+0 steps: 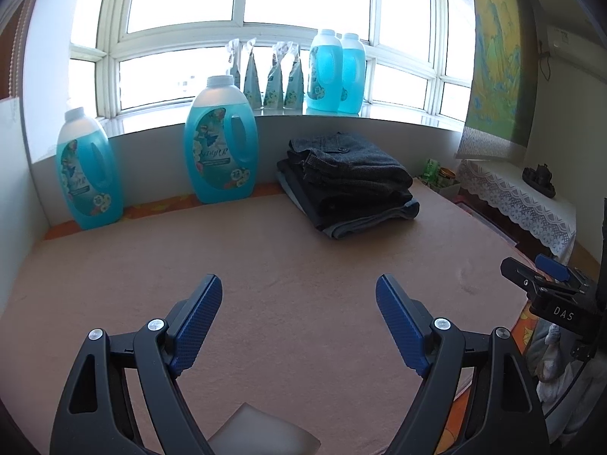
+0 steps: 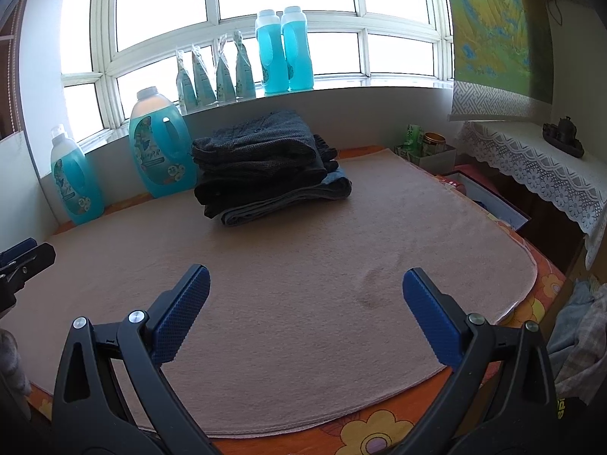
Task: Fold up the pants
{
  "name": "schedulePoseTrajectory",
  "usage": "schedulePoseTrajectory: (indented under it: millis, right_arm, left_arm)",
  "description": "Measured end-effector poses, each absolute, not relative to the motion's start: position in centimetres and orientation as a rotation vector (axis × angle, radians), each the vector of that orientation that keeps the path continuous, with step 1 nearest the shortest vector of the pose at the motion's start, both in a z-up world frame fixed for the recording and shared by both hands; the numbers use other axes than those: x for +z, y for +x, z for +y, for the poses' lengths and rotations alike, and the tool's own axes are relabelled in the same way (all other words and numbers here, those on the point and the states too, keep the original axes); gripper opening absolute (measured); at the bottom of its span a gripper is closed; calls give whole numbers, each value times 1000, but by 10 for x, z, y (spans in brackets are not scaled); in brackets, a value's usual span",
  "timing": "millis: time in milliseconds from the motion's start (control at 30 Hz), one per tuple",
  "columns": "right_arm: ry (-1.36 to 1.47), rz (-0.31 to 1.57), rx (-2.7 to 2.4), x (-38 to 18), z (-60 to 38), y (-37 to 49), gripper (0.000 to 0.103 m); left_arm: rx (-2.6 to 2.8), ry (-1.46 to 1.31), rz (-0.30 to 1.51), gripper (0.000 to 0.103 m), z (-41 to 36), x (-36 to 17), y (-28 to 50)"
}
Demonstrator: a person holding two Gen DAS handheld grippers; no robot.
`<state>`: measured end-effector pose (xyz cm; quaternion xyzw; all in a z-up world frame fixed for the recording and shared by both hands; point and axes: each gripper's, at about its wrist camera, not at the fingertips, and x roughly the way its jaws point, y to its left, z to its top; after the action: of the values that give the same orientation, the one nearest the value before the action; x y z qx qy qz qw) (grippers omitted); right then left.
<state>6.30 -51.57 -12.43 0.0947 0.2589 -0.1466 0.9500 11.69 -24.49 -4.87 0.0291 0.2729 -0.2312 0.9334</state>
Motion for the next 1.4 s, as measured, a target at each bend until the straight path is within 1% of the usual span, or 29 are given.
schedulePoseTrajectory:
  millis: [1400]
  right_arm:
    - [190,550,-288,-133,-509,67,103]
  left_arm:
    - [-443,65,551,84,-241,-50,116]
